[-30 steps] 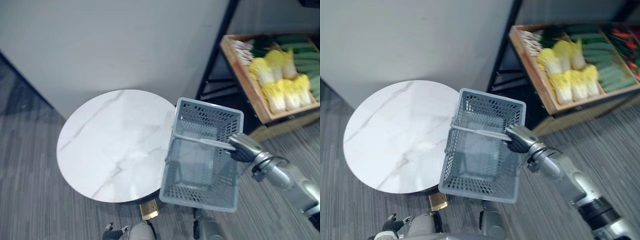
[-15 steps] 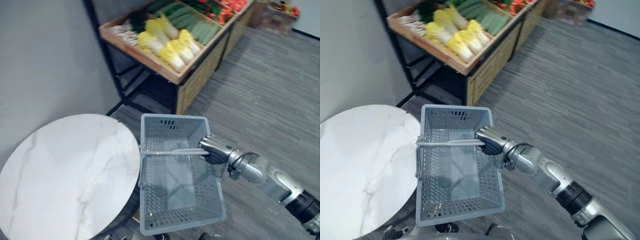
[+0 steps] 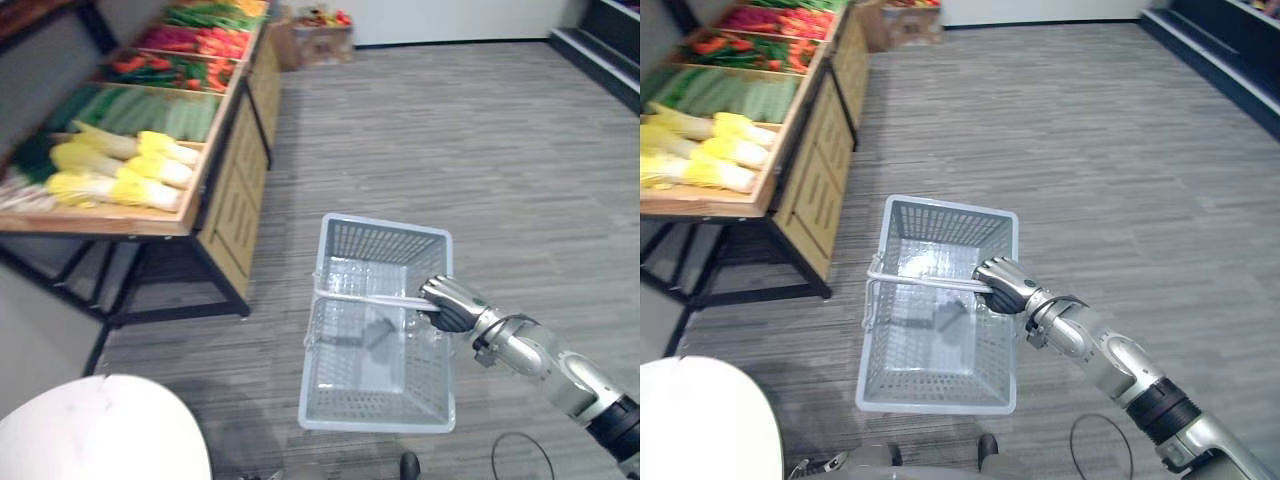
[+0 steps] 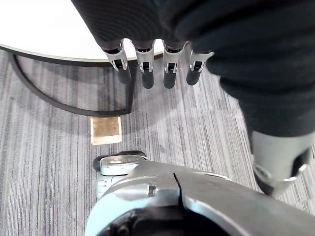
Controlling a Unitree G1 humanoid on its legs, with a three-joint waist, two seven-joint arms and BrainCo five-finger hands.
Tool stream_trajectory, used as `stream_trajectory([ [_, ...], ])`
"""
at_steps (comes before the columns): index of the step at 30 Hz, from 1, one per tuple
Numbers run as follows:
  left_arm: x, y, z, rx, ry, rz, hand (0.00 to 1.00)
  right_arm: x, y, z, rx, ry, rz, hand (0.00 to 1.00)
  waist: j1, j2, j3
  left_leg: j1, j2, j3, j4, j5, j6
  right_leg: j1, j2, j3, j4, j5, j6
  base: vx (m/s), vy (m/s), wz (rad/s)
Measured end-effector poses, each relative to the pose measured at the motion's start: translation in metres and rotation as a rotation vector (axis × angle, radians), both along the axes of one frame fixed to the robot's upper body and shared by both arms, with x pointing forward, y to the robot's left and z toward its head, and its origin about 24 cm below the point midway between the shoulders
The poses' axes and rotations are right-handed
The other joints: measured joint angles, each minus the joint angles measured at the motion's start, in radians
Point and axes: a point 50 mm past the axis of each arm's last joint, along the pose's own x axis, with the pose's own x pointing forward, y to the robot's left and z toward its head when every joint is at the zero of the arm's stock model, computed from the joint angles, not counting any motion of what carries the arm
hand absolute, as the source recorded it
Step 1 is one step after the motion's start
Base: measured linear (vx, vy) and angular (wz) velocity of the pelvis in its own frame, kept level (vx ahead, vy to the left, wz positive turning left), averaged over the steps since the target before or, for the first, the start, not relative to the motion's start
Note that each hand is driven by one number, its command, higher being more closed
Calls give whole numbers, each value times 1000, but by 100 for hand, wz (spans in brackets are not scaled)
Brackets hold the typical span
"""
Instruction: Pick vegetable in the basket
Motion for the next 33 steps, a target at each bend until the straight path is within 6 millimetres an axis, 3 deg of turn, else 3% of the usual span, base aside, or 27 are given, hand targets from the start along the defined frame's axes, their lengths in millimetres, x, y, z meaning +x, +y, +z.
stream_trajectory([
  [2, 7, 5, 2, 13, -19, -7, 0, 2, -5, -2, -18, 14, -17, 100, -6, -25, 15, -6, -30, 24, -5, 2, 10, -11, -24, 26, -20, 18, 26, 28, 182, -29],
  [6, 16, 2, 3, 8, -37, -39, 0, 0, -25, -11, 15, 72, -110, 100, -6, -16, 21, -2, -89, 47, -27, 8, 27, -11, -85, 35, -56, 41, 61, 5, 168, -10],
  [12, 18, 5, 4, 11, -42, -67, 0, -12, -42, -33, 76, 156, -211, 100, -4, -25, 27, 4, -109, 77, -29, -12, 53, -47, -93, 66, -12, 29, 79, -20, 56, -17],
  [15, 19, 8, 5, 15, -43, -88, 0, -17, -60, -45, 100, 196, -319, 100, -9, -43, 53, 16, -122, 69, 22, -66, 73, -83, -97, 73, 149, -60, 71, -25, 15, -8],
  [16, 21, 7, 5, 14, -47, -99, 0, -17, -68, -49, 104, 207, -374, 100, -9, -42, 75, 34, -116, 68, 38, -89, 86, -126, -86, 49, 292, -72, 60, -65, 6, -21],
  [18, 23, 9, 6, 19, -50, -101, 0, -17, -72, -49, 109, 207, -393, 100, -15, -31, 87, 52, -115, 65, 37, -93, 92, -174, -87, 20, 414, -58, 38, -42, 14, -4],
  [20, 24, 15, 7, 35, -54, -109, 0, -16, -74, -48, 156, 185, -434, 100, -46, -35, 119, 85, -103, 40, 31, -93, 111, -227, -94, -33, 535, -38, -9, 66, 12, 17],
  [22, 30, 16, 9, 41, -65, -117, 0, -14, -82, -53, 193, 179, -497, 100, -56, -35, 124, 90, -83, 36, 25, -98, 108, -249, -96, -101, 451, -51, -20, 121, -8, 5],
  [26, 51, 13, 13, 38, -118, -131, 0, -15, -104, -58, 211, 174, -623, 100, -66, -39, 138, 116, -66, -8, -1, -119, 84, -255, -121, -121, 104, 5, 50, 272, -119, 30],
  [27, 55, 12, 14, 38, -128, -131, 0, -19, -113, -66, 201, 204, -673, 100, -71, -44, 143, 151, -62, -27, -8, -145, 58, -256, -147, -117, -5, 27, 76, 317, -170, 35],
  [29, 54, 16, 15, 49, -135, -124, 0, -25, -119, -73, 214, 227, -736, 100, -80, -66, 146, 192, -63, -62, -11, -189, 20, -256, -181, -109, -16, 28, 78, 453, -325, 60],
  [30, 53, 18, 15, 53, -133, -112, 0, -28, -123, -74, 213, 231, -760, 100, -92, -66, 140, 215, -45, -80, -12, -217, -2, -262, -179, -111, 20, 97, 91, 512, -409, 67],
  [31, 54, 11, 14, 34, -137, -106, 0, -32, -129, -74, 216, 230, -790, 100, -93, -23, 120, 220, 3, -98, -19, -230, -8, -291, -147, -134, 98, 116, 105, 719, -462, 52],
  [32, 53, 2, 12, 7, -139, -98, 0, -35, -136, -73, 224, 221, -822, 100, -87, 24, 90, 212, 50, -136, 5, -209, -18, -318, -101, -164, 160, 106, 87, 618, -352, 25],
  [33, 54, -2, 11, -3, -145, -92, 0, -33, -135, -72, 230, 217, -822, 100, -83, 33, 90, 201, 67, -155, 40, -183, -22, -321, -80, -172, 192, 85, 53, 727, -427, 0],
])
